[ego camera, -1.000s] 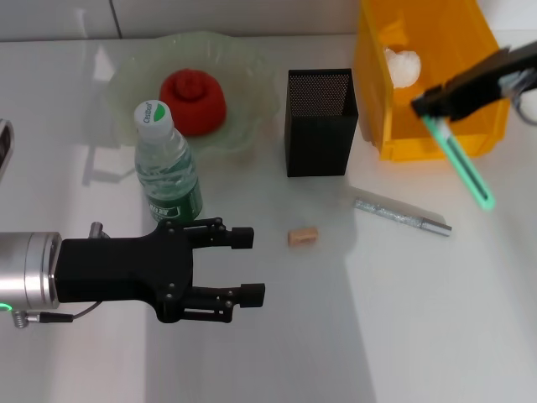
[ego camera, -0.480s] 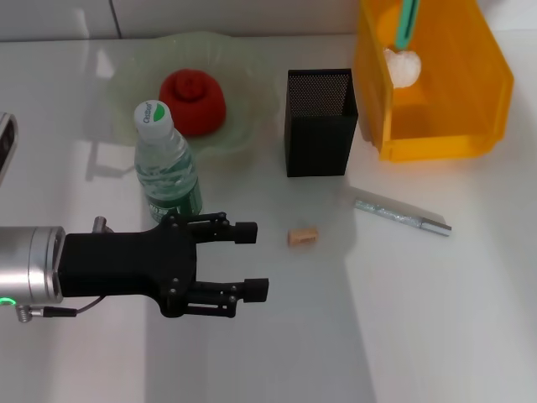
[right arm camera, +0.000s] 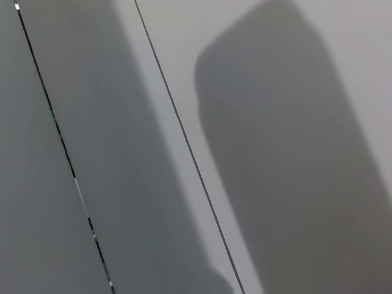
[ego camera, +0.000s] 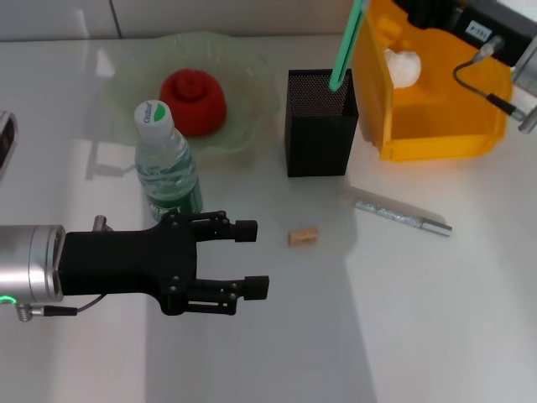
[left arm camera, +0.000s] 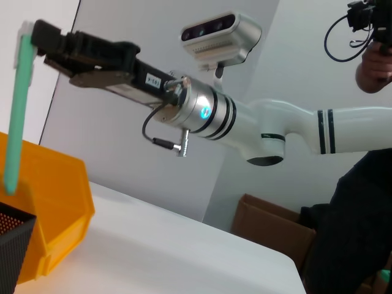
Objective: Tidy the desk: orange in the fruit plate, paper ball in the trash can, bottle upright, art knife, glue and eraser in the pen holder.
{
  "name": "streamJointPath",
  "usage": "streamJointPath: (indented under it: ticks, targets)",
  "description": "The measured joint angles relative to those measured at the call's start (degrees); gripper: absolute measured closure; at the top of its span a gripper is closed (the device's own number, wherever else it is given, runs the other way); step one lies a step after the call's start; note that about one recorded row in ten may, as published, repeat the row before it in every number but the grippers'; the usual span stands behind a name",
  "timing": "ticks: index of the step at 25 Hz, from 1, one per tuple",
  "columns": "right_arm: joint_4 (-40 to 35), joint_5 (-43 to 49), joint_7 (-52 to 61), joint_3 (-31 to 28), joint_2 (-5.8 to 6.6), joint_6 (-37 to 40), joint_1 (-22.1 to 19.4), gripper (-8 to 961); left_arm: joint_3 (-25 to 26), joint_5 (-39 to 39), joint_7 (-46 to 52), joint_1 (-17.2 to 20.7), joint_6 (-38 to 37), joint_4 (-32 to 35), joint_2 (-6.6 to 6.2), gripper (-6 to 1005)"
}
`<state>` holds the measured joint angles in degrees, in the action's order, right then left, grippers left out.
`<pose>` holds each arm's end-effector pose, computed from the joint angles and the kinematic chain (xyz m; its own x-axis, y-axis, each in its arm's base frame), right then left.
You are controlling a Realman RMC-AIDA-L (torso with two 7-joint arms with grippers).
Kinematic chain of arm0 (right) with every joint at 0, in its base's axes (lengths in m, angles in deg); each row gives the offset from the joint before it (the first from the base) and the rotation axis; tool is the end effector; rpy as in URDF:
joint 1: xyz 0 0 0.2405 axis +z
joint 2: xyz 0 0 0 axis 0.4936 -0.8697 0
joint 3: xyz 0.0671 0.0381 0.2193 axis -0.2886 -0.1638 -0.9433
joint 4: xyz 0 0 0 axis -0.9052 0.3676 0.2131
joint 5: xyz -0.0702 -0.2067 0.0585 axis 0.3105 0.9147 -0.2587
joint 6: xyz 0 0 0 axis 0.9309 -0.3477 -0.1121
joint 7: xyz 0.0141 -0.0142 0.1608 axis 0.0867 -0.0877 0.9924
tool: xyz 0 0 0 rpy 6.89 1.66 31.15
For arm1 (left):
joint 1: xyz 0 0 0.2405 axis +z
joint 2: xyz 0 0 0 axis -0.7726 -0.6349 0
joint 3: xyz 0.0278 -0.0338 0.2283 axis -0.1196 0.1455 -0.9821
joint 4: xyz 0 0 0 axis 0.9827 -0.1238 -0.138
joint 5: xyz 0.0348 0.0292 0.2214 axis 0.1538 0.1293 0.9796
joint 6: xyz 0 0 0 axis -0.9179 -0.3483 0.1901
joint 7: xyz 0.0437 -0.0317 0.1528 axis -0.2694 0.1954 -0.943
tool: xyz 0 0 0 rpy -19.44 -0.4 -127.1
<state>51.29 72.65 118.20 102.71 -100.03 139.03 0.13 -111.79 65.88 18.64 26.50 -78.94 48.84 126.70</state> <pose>0.1808 0.4069 0.0174 0.4883 -0.1911 -0.8515 -0.6489 -0.7320 -0.2078 -0.2286 0.2768 -0.0280 0.7526 0.3394 0.5643 0.3144 -0.9382 0.1451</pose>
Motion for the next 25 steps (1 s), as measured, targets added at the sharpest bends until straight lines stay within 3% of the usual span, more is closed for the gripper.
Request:
streamJointPath:
  ticks: [2,5,14,21,22,25]
  targets:
    - [6.3,0.0,-3.3,-0.1,0.18,-0.7,3.2,790,0.0,0.0,0.0,0.0,0.0,0.0,0.00,194]
    - [8.4,0.0,-5.4,0.1,0.10,-3.1,4.1,790,0.3,0.0,0.0,0.0,0.0,0.0,0.00,194]
    - [8.6,0.2,-5.8,0.4,0.21,-4.0,4.3,789,0.6,0.0,0.0,-0.1,0.0,0.1,-0.09,194]
    - [7.7,0.3,-4.1,0.5,0.56,-1.8,3.8,518,0.7,0.1,0.0,-0.3,0.0,0.0,-0.09,194]
    - [6.4,1.0,-2.1,0.4,1.33,-0.2,3.3,469,0.7,0.1,0.0,-0.3,0.0,0.0,-0.09,194]
    - [3.4,3.9,2.5,0.3,2.42,1.7,2.9,461,0.7,0.1,0.0,-0.3,0.0,0.0,-0.10,194]
